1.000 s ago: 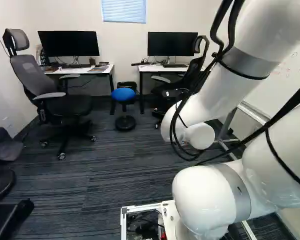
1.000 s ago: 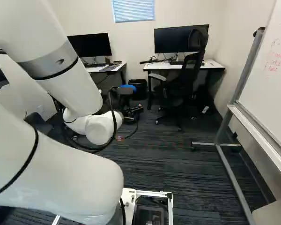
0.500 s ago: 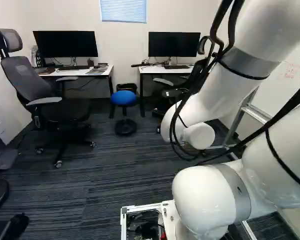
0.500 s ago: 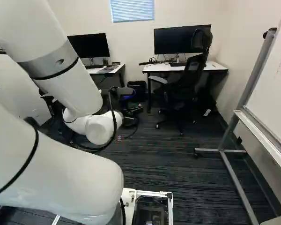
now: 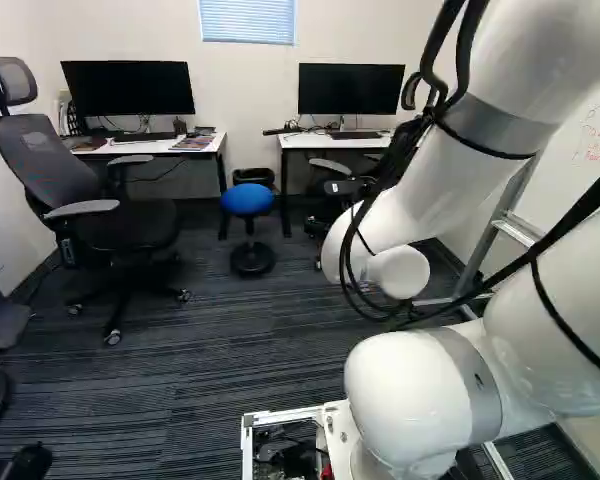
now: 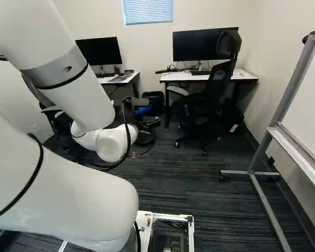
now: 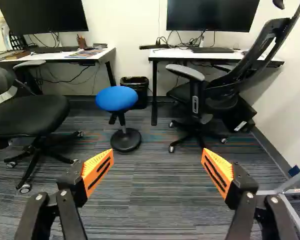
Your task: Open the door and move inside
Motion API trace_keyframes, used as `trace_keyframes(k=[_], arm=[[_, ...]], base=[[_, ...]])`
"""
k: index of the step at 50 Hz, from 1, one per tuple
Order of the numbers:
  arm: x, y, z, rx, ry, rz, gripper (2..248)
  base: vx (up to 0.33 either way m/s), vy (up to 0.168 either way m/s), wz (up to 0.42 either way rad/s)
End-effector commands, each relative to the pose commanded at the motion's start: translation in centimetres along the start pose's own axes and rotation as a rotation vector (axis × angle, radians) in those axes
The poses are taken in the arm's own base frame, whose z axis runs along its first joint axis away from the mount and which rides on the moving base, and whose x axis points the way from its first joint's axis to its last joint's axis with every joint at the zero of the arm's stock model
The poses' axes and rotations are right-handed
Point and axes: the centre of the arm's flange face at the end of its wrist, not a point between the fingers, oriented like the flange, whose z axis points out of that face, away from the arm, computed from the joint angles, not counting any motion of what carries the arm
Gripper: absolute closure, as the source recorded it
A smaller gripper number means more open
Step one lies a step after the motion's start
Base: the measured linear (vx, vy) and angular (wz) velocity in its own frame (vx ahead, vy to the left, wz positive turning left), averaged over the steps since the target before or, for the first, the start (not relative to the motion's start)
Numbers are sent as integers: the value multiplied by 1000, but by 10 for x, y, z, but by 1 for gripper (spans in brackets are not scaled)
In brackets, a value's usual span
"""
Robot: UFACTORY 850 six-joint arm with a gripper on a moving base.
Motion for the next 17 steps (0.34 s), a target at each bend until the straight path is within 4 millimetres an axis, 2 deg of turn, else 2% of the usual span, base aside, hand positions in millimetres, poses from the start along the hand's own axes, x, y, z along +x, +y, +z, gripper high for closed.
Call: trace_keyframes(k=[17], arm=[[0,0,0,0,0,0,3]], base=[[-4,0,0]])
